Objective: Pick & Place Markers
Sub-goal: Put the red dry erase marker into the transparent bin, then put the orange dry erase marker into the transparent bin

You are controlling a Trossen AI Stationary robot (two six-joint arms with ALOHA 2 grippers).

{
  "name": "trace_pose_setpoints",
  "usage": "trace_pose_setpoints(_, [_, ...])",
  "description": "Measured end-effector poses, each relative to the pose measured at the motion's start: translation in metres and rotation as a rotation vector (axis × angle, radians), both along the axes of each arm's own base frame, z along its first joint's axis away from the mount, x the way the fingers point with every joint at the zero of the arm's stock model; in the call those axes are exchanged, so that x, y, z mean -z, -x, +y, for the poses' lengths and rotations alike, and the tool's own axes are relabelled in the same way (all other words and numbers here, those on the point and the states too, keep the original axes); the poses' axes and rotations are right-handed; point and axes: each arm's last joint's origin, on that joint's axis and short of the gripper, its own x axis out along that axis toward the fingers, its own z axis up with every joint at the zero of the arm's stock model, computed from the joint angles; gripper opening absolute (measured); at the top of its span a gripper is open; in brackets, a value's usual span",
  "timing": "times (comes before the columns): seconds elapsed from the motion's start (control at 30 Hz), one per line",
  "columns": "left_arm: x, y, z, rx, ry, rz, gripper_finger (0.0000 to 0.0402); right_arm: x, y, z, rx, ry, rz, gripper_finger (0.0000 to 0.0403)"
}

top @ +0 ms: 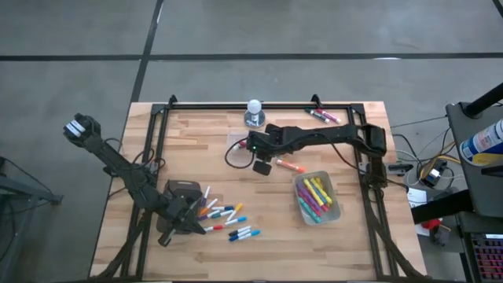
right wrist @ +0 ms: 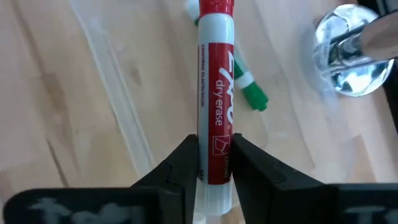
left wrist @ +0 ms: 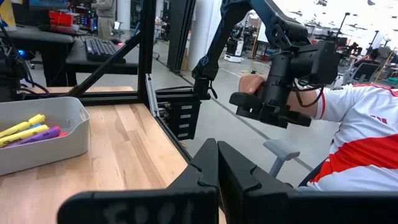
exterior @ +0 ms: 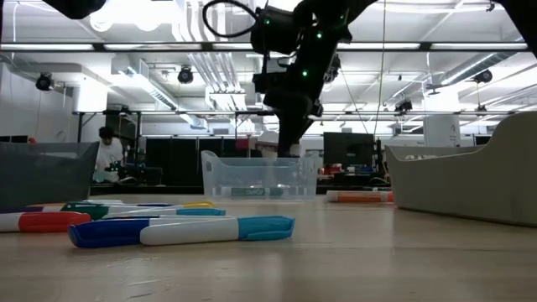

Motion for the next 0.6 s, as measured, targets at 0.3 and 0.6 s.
trace_pose_setpoints(0.3, [0.0,0.0,0.0,0.0,-0.001,0.0,0.0,-0.001,0.002,0.001,-0.015,0.002,0.017,0.017])
trace_pose_setpoints(0.6, [0.0,0.0,0.0,0.0,-0.002,0.001,0.0,-0.039,0.037,0.01,0.033,-0.039,0.097,0.0195])
